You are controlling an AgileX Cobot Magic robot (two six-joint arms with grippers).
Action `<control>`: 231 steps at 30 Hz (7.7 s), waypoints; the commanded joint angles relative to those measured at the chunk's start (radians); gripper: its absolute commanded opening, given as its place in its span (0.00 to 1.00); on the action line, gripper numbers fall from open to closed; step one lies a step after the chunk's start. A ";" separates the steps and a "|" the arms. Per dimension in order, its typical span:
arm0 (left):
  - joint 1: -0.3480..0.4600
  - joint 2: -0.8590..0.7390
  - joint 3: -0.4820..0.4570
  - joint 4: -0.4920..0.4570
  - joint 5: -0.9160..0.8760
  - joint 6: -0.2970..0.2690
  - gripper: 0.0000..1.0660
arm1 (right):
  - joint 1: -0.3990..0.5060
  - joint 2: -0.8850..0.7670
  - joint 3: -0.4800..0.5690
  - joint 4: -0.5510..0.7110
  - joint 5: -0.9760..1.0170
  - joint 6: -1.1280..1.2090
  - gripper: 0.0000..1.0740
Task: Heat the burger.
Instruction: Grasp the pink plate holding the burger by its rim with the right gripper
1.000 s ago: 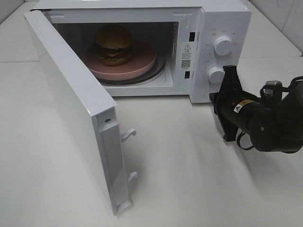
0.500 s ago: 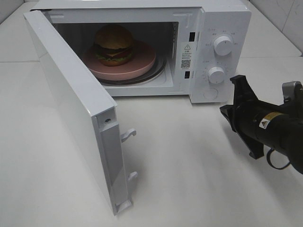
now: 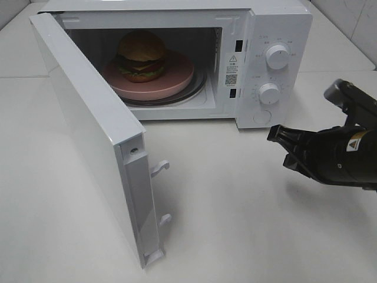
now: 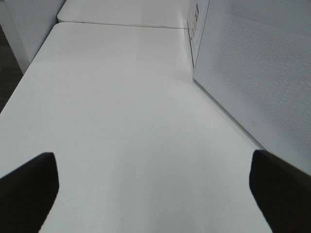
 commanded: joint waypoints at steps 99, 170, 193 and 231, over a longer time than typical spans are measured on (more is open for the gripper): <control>0.002 -0.015 0.002 0.006 -0.003 -0.003 0.95 | 0.191 0.695 -1.344 -0.034 1.107 -1.910 0.93; 0.002 -0.015 0.002 0.006 -0.003 -0.003 0.95 | 0.224 0.851 -1.564 -0.193 0.925 -1.650 0.93; 0.002 -0.015 0.002 0.006 -0.003 -0.003 0.95 | 0.224 0.880 -1.564 -0.127 0.890 -1.742 0.93; 0.002 -0.015 0.002 0.006 -0.003 -0.003 0.95 | 0.222 0.950 -1.563 -0.090 0.909 -1.745 0.93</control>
